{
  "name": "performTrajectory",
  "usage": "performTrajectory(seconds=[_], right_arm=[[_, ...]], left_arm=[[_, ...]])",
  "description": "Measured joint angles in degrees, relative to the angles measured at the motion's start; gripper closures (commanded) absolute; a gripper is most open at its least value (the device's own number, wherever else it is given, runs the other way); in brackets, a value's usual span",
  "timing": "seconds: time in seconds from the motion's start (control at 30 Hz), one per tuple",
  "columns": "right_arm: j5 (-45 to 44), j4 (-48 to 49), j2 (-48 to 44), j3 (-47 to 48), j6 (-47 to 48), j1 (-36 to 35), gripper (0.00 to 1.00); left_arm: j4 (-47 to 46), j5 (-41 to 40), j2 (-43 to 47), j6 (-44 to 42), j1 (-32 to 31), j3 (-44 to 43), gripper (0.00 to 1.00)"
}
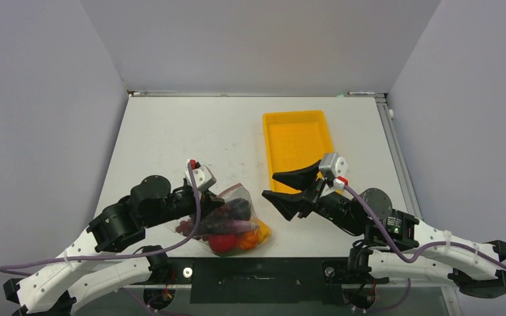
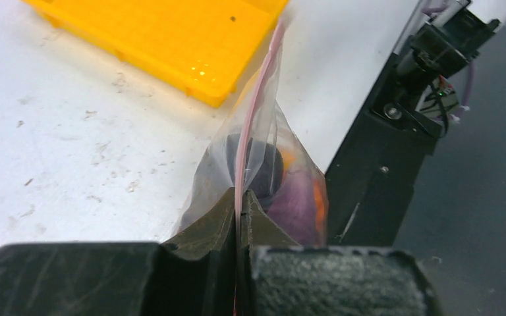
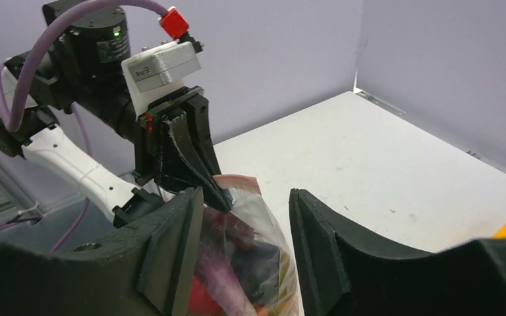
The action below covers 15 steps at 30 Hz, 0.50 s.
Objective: Place the food in the zip-top bag and seal the zipper
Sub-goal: Place the zipper food storage bag at the center of the board.
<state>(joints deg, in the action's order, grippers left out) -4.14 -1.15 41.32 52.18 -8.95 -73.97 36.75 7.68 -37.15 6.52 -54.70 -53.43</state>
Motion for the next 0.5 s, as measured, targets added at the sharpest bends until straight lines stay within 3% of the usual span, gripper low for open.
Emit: performTrajectory(seconds=[0.5], right_arm=[[-8.7, -1.7, -4.3, -1.9, -1.0, 0.0, 0.46]], left_arm=[[0.1, -26.1, -4.1, -4.9, 0.0, -4.3, 1.00]])
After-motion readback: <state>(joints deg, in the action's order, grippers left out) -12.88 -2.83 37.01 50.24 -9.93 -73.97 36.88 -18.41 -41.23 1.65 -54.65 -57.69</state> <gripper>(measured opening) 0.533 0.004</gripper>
